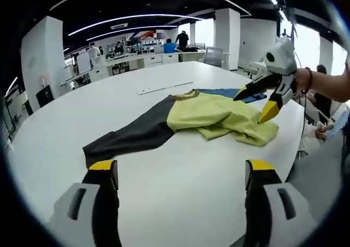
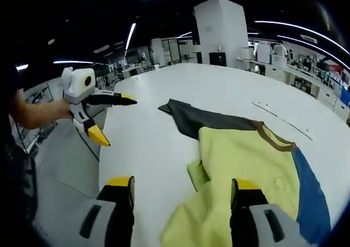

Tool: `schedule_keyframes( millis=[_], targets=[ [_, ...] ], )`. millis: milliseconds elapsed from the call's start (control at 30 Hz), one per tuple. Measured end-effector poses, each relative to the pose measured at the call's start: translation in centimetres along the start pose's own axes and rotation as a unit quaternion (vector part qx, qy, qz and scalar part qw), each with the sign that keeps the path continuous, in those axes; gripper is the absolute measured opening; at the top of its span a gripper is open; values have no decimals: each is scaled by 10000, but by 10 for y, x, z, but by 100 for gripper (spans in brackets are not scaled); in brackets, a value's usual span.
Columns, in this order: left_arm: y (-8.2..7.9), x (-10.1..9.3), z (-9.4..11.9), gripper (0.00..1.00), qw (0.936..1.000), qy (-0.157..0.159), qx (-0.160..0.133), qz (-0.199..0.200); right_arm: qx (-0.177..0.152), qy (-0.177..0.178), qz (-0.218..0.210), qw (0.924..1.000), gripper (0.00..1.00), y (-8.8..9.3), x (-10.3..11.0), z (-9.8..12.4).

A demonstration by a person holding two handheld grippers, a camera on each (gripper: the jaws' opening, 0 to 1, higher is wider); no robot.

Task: Fold the garment on the visible template until the final outline fits inside the template.

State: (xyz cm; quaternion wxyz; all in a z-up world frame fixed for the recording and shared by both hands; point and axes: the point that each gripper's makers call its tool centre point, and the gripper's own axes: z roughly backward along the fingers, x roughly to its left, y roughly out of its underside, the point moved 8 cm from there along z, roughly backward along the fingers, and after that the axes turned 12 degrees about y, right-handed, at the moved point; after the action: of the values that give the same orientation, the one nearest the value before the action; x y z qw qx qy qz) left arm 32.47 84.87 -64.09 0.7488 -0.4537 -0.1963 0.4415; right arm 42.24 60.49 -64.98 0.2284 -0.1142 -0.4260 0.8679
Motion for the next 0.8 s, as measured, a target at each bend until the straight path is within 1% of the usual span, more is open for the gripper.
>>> schedule_keyframes(
  millis=[100, 167, 233, 267, 367, 433, 500, 533, 567, 700, 800],
  targets=[
    [0, -1, 1, 93, 10000, -26, -37, 30, 23, -82, 178, 9998, 52, 2, 5, -11],
    [-2, -3, 2, 92, 10000, -31, -81, 14, 26, -106, 163, 9998, 47, 2, 6, -16],
    [-2, -3, 3, 92, 9999, -56, -108, 17, -22, -150, 189, 9997, 42, 2, 8, -24],
    [-2, -3, 4, 92, 9999, -77, -110, 23, 2, -160, 200, 9997, 40, 3, 8, -27],
    [-1, -4, 6, 91, 9999, -123, -91, -20, 103, -167, 233, 9995, 38, 6, 9, -36],
    [1, -5, 7, 90, 9999, -129, -43, -58, 140, -150, 285, 9994, 33, 8, 10, -42],
    [2, -5, 9, 89, 9999, -132, -29, -56, 215, -51, 346, 9992, 29, 11, 9, -47],
    [2, -5, 10, 89, 9999, -151, -43, -40, 197, 95, 527, 9984, 26, 12, 8, -49],
    [2, -5, 11, 89, 9998, -163, -62, -13, 161, 158, 609, 9979, 22, 12, 8, -51],
    [5, -7, 12, 87, 9998, -176, -30, -24, 277, 238, 660, 9971, 18, 15, 11, -61],
    [7, -8, 13, 87, 9998, -196, 10, -40, 337, 343, 585, 9971, 15, 16, 9, -67]
  ],
)
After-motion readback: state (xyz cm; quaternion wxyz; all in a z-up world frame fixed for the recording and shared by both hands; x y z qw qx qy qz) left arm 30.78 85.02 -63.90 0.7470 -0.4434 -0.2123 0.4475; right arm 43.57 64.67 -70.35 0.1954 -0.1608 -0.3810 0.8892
